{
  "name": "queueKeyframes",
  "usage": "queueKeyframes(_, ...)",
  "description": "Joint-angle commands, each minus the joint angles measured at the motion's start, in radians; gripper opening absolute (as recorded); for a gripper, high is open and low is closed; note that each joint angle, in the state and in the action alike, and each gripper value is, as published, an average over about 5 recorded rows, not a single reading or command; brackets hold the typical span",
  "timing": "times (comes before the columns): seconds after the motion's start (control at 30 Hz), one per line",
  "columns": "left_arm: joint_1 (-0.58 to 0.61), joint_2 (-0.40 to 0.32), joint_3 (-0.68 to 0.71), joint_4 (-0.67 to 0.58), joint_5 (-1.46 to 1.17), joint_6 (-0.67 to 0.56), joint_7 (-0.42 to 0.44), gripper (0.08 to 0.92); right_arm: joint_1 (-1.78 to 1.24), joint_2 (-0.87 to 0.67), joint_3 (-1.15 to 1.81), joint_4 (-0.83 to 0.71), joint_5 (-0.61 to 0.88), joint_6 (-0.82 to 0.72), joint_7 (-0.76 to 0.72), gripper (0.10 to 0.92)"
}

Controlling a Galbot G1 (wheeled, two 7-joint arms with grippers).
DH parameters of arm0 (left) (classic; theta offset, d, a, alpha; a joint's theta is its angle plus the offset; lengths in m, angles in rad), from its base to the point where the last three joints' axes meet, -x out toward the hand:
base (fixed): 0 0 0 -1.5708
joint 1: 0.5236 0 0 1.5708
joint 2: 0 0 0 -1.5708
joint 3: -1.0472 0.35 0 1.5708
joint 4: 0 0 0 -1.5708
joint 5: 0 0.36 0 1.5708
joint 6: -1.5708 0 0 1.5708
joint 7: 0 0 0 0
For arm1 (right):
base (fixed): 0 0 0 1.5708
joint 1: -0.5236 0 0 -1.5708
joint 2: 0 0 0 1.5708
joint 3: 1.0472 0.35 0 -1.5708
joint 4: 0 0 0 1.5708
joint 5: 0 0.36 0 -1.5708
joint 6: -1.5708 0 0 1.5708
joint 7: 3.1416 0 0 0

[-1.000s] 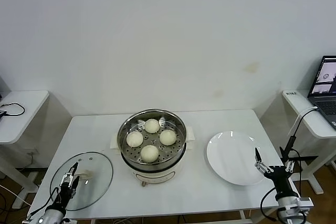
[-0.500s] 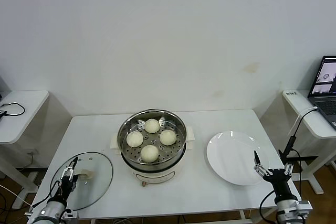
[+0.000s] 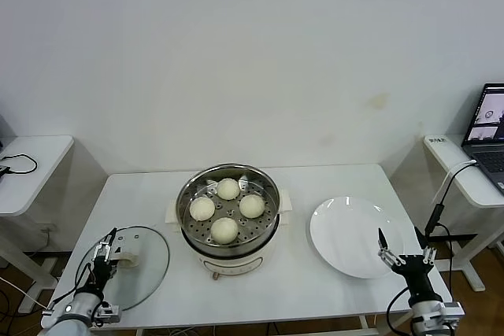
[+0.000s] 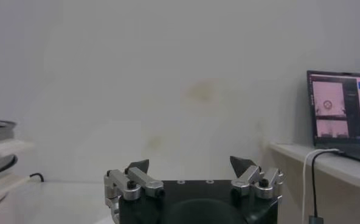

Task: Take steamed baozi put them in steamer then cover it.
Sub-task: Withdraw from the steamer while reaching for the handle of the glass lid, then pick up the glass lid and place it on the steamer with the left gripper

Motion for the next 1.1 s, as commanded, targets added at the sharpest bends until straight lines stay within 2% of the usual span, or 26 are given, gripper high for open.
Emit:
queueKeyframes(0.03,-0.033,-0.002,0.012,0.047,-0.036,-0.002,-0.009,0.758,0.001,0.003,-0.002,-0.003,-0.001,-0.001,-0.001,0.823)
queueKeyframes(0.4,0.014,-0.003,0.007,0.014,-0.080,-0.013,-0.043,0.446,0.006,0.001,-0.008,-0.006,-0.004,-0.001,-0.004,0.823)
queueKeyframes(0.73,0.095,0.007,-0.061,-0.117,-0.115,0.008,-0.064,0.166,0.004,-0.008,-0.028,0.001,-0.010,-0.001,-0.007,0.823)
queueKeyframes(0.97,0.157,0.041,-0.149,-0.334,-0.174,0.153,0.042,0.140,0.006,-0.017,-0.047,0.012,-0.016,-0.001,-0.011,0.823)
queueKeyframes(1.1,0.165,0.069,-0.184,-0.414,-0.239,0.237,0.107,0.140,0.005,-0.016,-0.059,0.015,-0.026,0.002,-0.012,0.823)
